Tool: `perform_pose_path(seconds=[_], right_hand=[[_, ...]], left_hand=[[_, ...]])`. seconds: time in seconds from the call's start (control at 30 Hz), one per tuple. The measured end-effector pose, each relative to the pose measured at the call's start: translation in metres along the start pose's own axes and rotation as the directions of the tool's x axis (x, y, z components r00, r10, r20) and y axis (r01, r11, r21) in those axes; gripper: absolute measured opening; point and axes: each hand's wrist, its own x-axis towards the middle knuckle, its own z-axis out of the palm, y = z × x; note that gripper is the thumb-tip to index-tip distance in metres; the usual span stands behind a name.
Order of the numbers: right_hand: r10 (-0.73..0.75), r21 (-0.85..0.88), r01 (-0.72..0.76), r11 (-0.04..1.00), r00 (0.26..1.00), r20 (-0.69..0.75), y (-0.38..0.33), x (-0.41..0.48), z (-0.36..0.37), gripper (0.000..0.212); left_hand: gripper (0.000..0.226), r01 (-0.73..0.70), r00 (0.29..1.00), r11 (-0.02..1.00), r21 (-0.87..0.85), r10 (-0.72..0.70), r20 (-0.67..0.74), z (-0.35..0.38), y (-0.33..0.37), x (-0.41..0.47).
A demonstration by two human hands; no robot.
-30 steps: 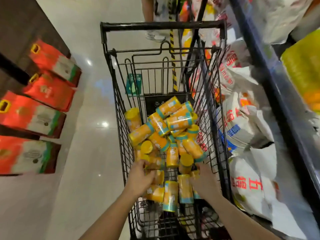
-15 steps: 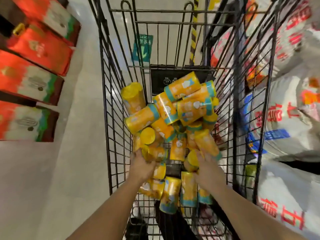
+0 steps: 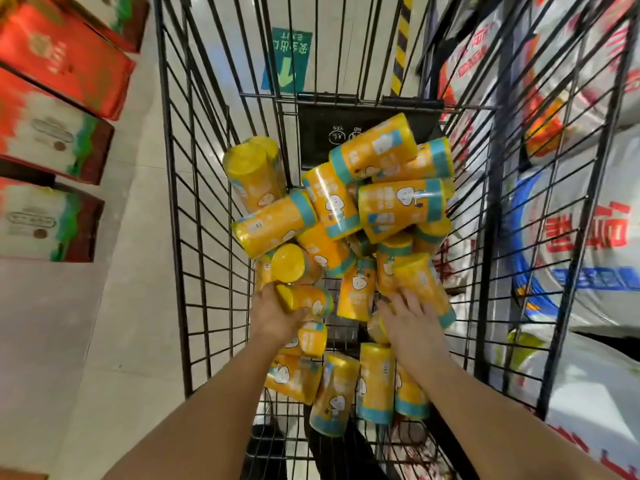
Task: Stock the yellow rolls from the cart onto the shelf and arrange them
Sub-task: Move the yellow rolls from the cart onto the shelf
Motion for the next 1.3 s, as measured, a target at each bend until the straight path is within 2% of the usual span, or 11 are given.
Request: perform_pose_path(seconds=[0.13, 0.27, 0.4, 0.53, 0.7, 0.8, 0.87, 1.03, 1.1, 1.23, 1.3], right_hand=[[-0.006, -0.001, 0.006, 1.000, 1.000, -0.002, 0.001, -0.004, -0.005, 0.050], [0.063, 0.101, -0.067, 0.993, 0.997, 0.039, 0.003, -0.010, -0.014, 0.066], [0.261, 0.341, -0.261, 0.903, 0.964, 0.048, 0.003, -0.029, -0.027, 0.075], [0.451, 0.660, -0.381, 0.647, 0.890, 0.072, -0.003, -0.053, -0.040, 0.074], [0.555, 0.902, -0.321, 0.291, 0.824, 0.114, -0.024, -0.089, -0.056, 0.056], [0.600, 0.956, -0.286, 0.060, 0.776, 0.195, -0.040, -0.113, -0.063, 0.047], [0.579, 0.954, -0.252, -0.166, 0.758, 0.301, -0.053, -0.131, -0.066, 0.049], [0.466, 0.763, 0.033, -0.645, 0.809, 0.359, -0.085, -0.188, -0.079, 0.040], [0.411, 0.660, 0.105, -0.744, 0.850, 0.328, -0.097, -0.218, -0.091, 0.042], [0.314, 0.568, 0.174, -0.804, 0.936, 0.158, -0.124, -0.278, -0.118, 0.101], [0.311, 0.555, 0.222, -0.802, 0.948, 0.070, -0.134, -0.305, -0.127, 0.114]], left_hand=[[0.079, -0.053, 0.999, 0.999, 0.004, 0.053, -0.009, 0.000, -0.001, -0.009], [0.073, -0.110, 0.992, 0.993, -0.038, 0.107, -0.069, -0.007, -0.001, -0.025], [0.071, -0.173, 0.982, 0.982, -0.073, 0.166, -0.094, -0.024, 0.000, -0.047], [0.071, -0.232, 0.970, 0.967, -0.102, 0.222, -0.103, -0.042, 0.005, -0.068], [0.071, -0.343, 0.939, 0.922, -0.176, 0.334, -0.083, -0.068, 0.009, -0.099], [0.058, -0.427, 0.902, 0.867, -0.256, 0.429, -0.049, -0.088, 0.016, -0.126], [0.055, -0.466, 0.875, 0.825, -0.320, 0.483, -0.031, -0.103, 0.019, -0.146], [0.056, -0.516, 0.829, 0.741, -0.431, 0.559, -0.031, -0.138, 0.021, -0.192], [0.058, -0.527, 0.810, 0.699, -0.484, 0.586, -0.036, -0.152, 0.022, -0.211], [0.059, -0.528, 0.767, 0.611, -0.590, 0.642, -0.022, -0.176, 0.030, -0.249], [0.052, -0.513, 0.737, 0.558, -0.652, 0.676, -0.001, -0.186, 0.037, -0.271]])
